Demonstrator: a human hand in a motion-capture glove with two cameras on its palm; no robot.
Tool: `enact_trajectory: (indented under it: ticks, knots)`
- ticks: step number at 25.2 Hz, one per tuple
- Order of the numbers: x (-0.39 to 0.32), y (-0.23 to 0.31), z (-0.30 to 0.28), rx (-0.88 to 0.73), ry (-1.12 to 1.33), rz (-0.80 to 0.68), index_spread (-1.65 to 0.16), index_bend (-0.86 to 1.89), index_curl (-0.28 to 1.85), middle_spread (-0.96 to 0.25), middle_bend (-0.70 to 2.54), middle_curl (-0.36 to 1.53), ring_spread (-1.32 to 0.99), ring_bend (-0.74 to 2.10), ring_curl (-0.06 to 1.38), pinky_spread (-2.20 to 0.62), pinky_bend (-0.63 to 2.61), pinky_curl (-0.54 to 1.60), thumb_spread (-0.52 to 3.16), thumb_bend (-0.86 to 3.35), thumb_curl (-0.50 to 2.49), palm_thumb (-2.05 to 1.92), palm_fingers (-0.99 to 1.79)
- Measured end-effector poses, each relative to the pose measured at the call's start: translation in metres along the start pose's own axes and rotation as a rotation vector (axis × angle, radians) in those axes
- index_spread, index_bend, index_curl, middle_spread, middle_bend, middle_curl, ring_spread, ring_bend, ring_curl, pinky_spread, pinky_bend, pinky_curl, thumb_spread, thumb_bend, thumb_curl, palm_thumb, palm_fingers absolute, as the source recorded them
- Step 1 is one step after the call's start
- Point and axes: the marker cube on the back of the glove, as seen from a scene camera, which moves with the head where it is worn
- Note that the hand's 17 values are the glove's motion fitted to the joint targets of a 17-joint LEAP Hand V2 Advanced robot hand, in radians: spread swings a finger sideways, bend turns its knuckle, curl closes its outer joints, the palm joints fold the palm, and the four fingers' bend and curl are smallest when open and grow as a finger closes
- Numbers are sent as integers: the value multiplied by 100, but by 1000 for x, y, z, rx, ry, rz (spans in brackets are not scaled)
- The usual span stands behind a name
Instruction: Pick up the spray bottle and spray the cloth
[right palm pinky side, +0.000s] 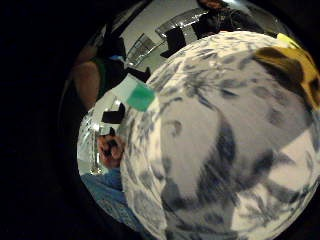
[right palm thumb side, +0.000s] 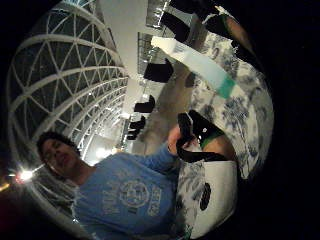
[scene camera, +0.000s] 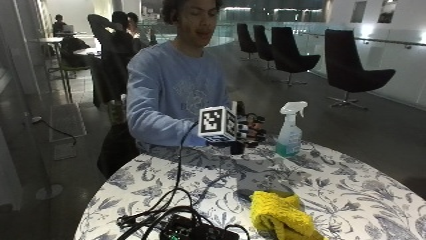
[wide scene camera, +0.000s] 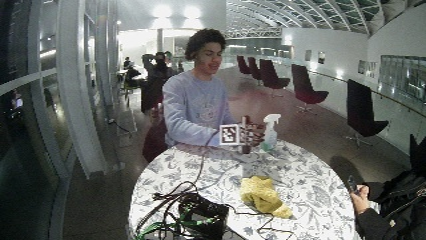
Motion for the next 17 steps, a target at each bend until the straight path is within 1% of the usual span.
enact_trajectory:
  ticks: [5, 10, 14, 17]
  knots:
    - [7, 59, -55, 73, 72, 7, -35, 12, 20, -6, 31, 44, -3, 45, 36, 12, 21, 34, 93, -3, 47, 88, 78]
    - [19, 110, -100, 125, 140, 55, -34, 13, 22, -6, 32, 44, -3, 44, 36, 11, 18, 34, 95, -3, 46, 87, 80]
    - [28, 137, -124, 145, 186, 102, -33, 14, 23, -6, 32, 44, -3, 43, 36, 11, 17, 33, 96, -2, 45, 87, 81]
    - [32, 147, -133, 150, 203, 123, -33, 14, 24, -6, 33, 43, -3, 42, 36, 11, 16, 32, 96, -3, 45, 87, 82]
